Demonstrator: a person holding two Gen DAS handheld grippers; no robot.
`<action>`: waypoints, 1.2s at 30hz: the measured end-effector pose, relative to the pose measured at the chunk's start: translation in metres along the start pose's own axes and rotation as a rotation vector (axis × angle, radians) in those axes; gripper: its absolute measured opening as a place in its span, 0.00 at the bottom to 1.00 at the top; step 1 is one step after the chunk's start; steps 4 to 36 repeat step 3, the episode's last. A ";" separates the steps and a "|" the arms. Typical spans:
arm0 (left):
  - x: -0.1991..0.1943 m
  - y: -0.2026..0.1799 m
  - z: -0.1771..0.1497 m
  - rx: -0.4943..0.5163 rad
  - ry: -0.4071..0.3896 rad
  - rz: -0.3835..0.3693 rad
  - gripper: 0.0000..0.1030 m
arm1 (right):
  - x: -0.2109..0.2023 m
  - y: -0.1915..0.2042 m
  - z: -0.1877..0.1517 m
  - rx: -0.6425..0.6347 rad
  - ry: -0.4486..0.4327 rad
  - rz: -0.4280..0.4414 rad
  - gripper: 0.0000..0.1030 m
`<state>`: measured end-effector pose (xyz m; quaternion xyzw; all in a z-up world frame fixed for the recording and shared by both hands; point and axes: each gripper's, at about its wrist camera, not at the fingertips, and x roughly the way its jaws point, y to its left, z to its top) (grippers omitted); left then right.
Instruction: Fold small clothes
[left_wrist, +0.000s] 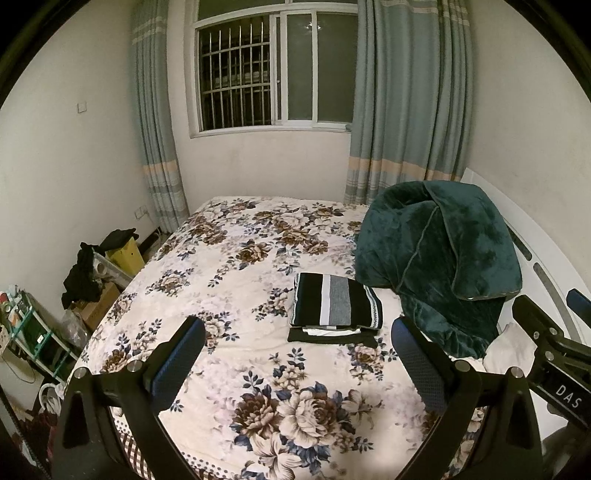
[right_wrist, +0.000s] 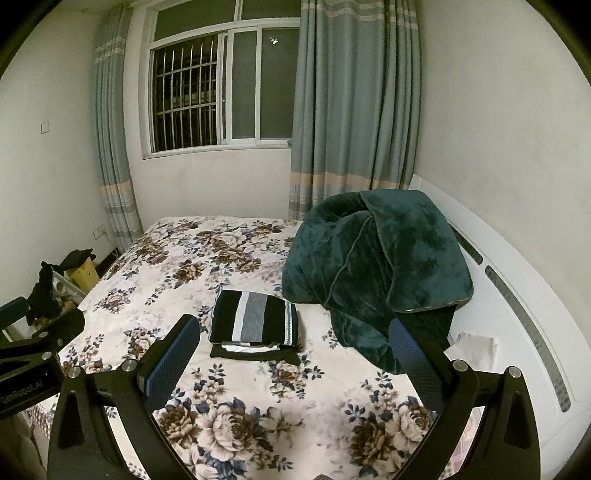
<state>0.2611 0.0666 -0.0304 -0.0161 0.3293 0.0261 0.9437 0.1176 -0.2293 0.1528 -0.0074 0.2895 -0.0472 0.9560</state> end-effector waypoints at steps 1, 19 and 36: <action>-0.001 0.001 0.001 -0.002 -0.003 0.001 1.00 | -0.001 0.001 -0.001 -0.001 -0.001 -0.001 1.00; -0.002 0.002 0.001 -0.003 -0.005 0.001 1.00 | 0.001 0.000 0.000 0.000 0.000 0.001 1.00; -0.002 0.002 0.001 -0.003 -0.005 0.001 1.00 | 0.001 0.000 0.000 0.000 0.000 0.001 1.00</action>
